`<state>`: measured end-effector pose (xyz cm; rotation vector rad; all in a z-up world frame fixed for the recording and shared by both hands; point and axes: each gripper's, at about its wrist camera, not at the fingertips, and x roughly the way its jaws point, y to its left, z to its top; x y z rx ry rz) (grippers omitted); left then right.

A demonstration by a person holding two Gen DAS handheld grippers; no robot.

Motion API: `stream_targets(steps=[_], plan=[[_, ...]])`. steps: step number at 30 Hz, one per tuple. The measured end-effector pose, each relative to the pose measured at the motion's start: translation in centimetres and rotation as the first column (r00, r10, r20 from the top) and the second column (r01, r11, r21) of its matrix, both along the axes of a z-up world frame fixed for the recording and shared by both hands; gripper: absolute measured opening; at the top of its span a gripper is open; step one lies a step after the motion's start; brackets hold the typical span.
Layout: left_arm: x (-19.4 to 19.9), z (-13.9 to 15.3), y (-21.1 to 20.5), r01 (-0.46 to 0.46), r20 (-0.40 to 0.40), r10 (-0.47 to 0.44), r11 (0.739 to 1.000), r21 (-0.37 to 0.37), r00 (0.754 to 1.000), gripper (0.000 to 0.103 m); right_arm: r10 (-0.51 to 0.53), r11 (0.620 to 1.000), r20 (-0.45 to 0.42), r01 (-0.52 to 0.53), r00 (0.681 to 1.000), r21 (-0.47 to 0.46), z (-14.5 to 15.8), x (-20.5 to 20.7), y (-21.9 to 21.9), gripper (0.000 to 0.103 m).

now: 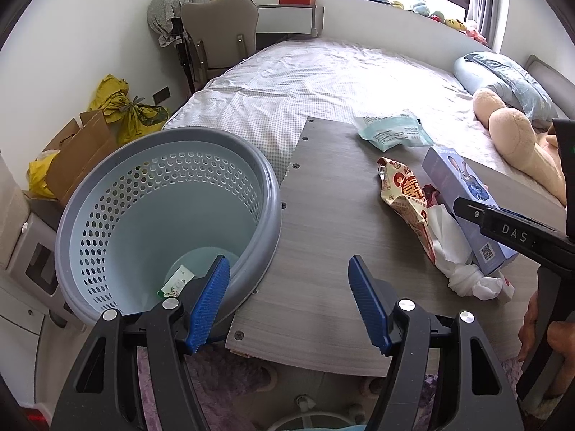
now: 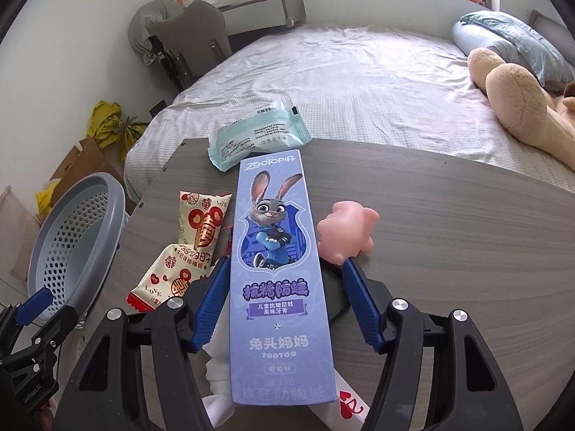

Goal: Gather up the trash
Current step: 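Grasp the purple toothpaste box with the right gripper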

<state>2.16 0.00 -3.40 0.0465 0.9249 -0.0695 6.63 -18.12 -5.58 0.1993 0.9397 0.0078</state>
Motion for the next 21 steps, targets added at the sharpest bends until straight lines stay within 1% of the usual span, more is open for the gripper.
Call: stream_targets(steps=[5,7,11,21], plan=[[-0.2,0.0,-0.2,0.006,0.002,-0.006,1.0,-0.001,1.0,0.066,0.01,1.0,-0.004,-0.01,1.0,0.006,0.0,-0.1,-0.1,0.049],[-0.3,0.0,-0.3,0.006,0.004,-0.006,1.0,-0.002,1.0,0.066,0.011,1.0,-0.005,-0.011,1.0,0.016,0.1,-0.1,-0.1,0.047],[-0.5,0.2,-0.2,0.005,0.009,-0.005,1.0,-0.002,1.0,0.066,0.014,0.998,0.001,-0.014,1.0,0.056,0.2,-0.5,-0.2,0.046],[-0.6,0.7,-0.8,0.027,0.02,-0.027,1.0,-0.01,0.999,0.066,0.008,0.996,0.034,-0.011,0.999,0.084,1.3,-2.1,-0.2,0.046]])
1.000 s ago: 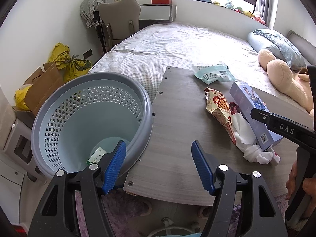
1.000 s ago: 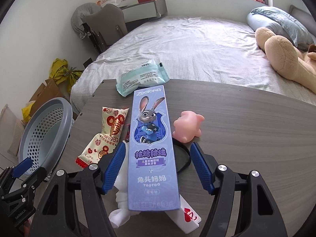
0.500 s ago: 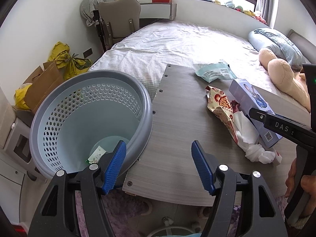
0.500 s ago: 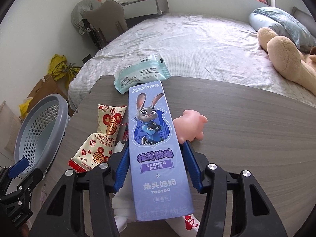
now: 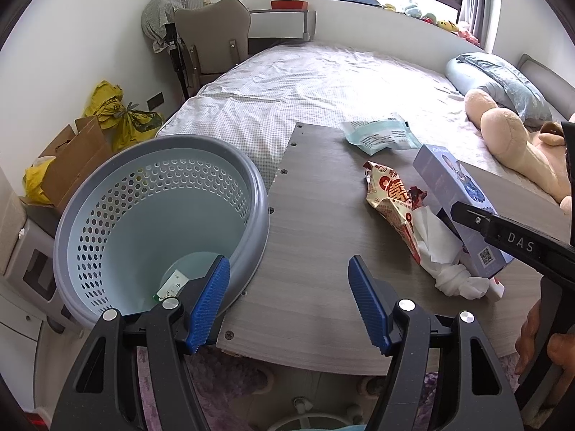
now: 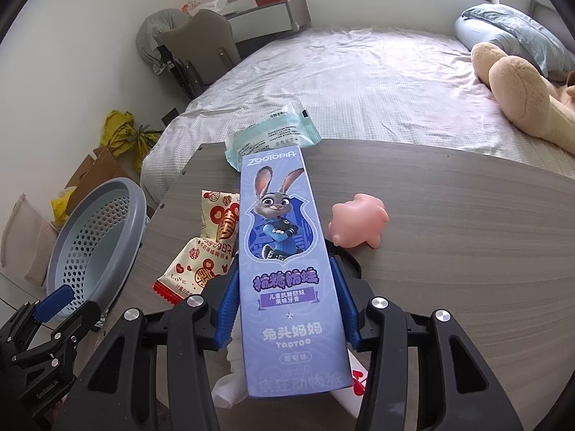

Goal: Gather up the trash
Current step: 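Grasp the purple toothpaste box with the right gripper, then grasp the red-white snack wrapper with the left gripper while the right gripper holds the toothpaste box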

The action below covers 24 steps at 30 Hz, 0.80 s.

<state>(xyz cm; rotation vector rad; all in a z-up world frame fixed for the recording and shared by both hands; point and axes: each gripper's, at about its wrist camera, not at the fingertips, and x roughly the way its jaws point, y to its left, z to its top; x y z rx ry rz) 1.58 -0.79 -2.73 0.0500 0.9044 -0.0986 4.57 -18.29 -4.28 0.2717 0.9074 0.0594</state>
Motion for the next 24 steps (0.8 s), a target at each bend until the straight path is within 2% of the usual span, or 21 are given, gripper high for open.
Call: stream_targets(steps=[7,13,24], plan=[[0.9,0.3,-1.4,0.024,0.003,-0.024,1.0,-0.019,1.0,0.066,-0.024,1.0,0.026,0.024,0.999,0.008,0.7,-2.1,-1.1,0.046],[2.3,0.2,-4.1,0.078,-0.01,-0.078,0.997,-0.031,0.997,0.066,-0.065,0.998,0.044,0.064,0.997,0.026,1.1,-3.8,-2.9,0.046],[5.7,-1.8,-8.1,0.128,-0.084,-0.131,0.991,-0.049,0.988,0.068,-0.132,0.989,0.056,0.127,0.99,0.073,0.5,-5.9,-6.5,0.046]])
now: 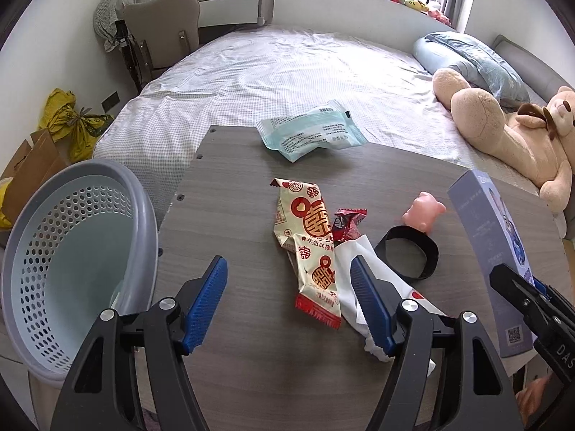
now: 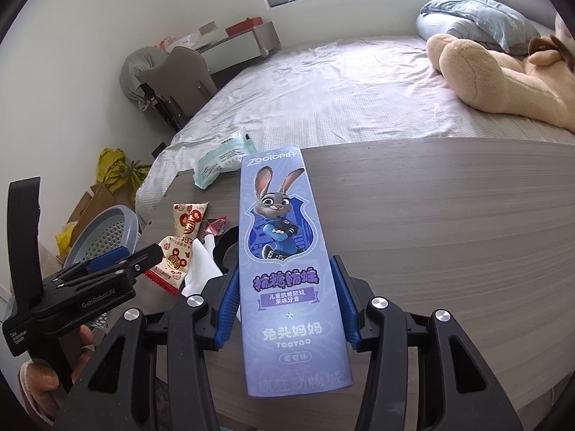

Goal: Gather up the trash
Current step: 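Grasp the red-white snack wrapper with the left gripper while the right gripper holds the toothpaste box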

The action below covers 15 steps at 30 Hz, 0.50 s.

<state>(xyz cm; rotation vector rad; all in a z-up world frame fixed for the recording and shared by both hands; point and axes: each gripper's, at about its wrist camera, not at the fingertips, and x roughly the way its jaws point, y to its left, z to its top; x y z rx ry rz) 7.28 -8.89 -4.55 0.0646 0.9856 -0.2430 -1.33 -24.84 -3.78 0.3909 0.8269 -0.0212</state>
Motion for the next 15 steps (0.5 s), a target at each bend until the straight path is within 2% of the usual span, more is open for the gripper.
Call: stream_targets(steps=[7,15], plan=[[1.6,-1.5,-1.0,-0.002,-0.038,0.002,1.0,0.02,0.999,0.068,-0.028,0.999,-0.009,0.028,1.0,0.019,-0.8,-0.1,-1.4,0.046],[2.3,-2.4,0.3,-0.041,-0.045,0.044,0.997,0.066,0.998,0.068,-0.032,0.999,-0.009,0.032,0.999,0.034,-1.1,0.1,-1.5,0.046]])
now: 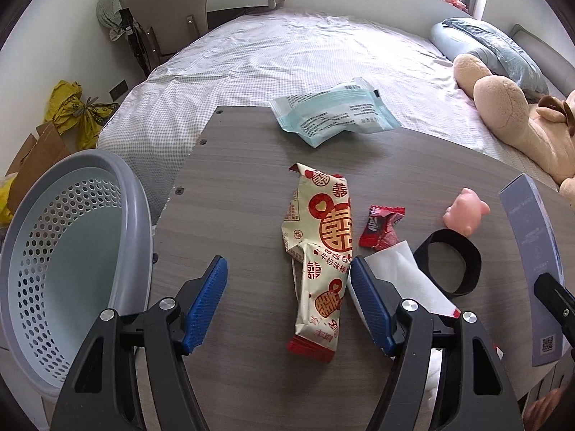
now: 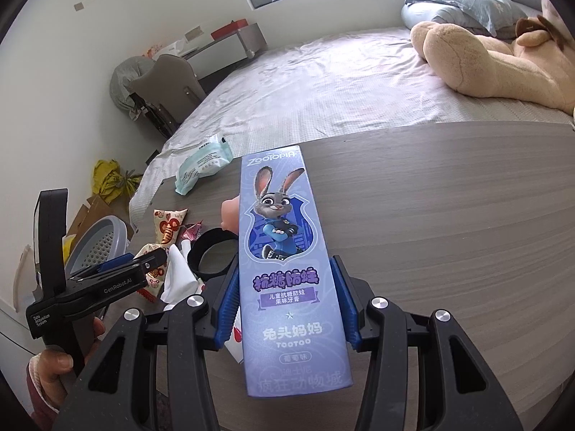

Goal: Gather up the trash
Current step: 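Grasp the red-white snack wrapper with the left gripper while the right gripper holds the toothpaste box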

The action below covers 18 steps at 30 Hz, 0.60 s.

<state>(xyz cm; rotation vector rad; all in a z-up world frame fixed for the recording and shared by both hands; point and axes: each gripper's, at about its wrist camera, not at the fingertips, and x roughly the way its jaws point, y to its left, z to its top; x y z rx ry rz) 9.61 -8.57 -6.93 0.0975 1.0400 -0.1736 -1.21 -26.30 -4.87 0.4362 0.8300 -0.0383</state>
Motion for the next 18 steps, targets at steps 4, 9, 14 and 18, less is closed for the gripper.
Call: stream_targets(steps=[4,9,14,18], plan=[[0.0,0.0,0.8,-0.008,0.0,0.008,1.0,0.004,1.0,0.068,0.003,1.0,-0.001,-0.003,1.0,0.005,-0.1,0.0,-0.1,0.046],[0.2,-0.3,0.5,0.003,-0.004,-0.003,1.0,0.002,1.0,0.068,0.006,1.0,-0.003,-0.006,1.0,0.006,-0.2,0.0,-0.2,0.046],[0.5,-0.7,-0.4,0.021,0.001,-0.021,1.0,0.017,1.0,0.068,0.005,1.0,-0.007,-0.005,1.0,0.009,-0.3,0.1,-0.2,0.046],[0.9,-0.7,-0.3,0.021,0.002,-0.021,1.0,0.011,1.0,0.068,0.006,1.0,-0.007,-0.006,1.0,0.009,-0.3,0.1,-0.2,0.046]])
